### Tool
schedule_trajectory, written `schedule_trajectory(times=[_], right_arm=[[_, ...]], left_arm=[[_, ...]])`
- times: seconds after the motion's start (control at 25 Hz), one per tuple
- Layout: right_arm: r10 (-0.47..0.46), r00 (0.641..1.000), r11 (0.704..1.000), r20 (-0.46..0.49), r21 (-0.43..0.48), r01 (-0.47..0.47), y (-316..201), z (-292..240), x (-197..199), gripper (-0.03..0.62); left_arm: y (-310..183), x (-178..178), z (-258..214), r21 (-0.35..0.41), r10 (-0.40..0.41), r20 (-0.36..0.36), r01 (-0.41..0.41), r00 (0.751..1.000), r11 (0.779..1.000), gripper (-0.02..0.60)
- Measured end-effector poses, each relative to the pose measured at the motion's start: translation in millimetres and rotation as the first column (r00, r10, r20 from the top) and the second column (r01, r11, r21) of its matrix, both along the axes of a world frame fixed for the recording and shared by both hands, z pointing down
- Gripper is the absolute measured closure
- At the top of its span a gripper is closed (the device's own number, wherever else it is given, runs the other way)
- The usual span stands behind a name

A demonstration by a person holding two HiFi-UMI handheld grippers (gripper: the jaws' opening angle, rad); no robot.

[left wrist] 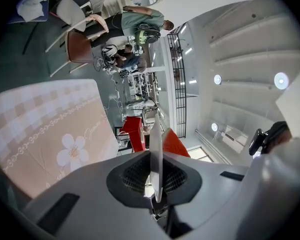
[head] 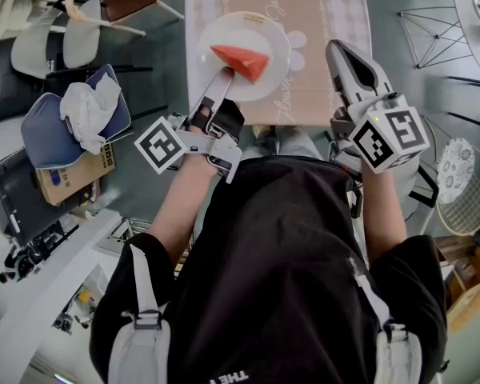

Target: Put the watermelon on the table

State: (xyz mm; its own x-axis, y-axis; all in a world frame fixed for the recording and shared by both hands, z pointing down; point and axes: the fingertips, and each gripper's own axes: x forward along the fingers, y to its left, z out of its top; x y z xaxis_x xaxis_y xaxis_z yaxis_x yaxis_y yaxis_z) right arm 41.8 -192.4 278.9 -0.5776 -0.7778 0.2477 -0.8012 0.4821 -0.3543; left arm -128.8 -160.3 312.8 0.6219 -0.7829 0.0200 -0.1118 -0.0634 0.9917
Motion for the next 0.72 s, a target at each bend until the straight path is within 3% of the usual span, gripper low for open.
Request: schedule_trajectory(times=[0.72], right_arm=[[-0.045,0.999,0.999,0.014,-0.030,0.045,-59.4,16.2,25.5,0.580]], left_arm=[[-54.1,33.1,12.8,-0.006,-0.017,0.037,0.017,0.999,1.000,0.555]])
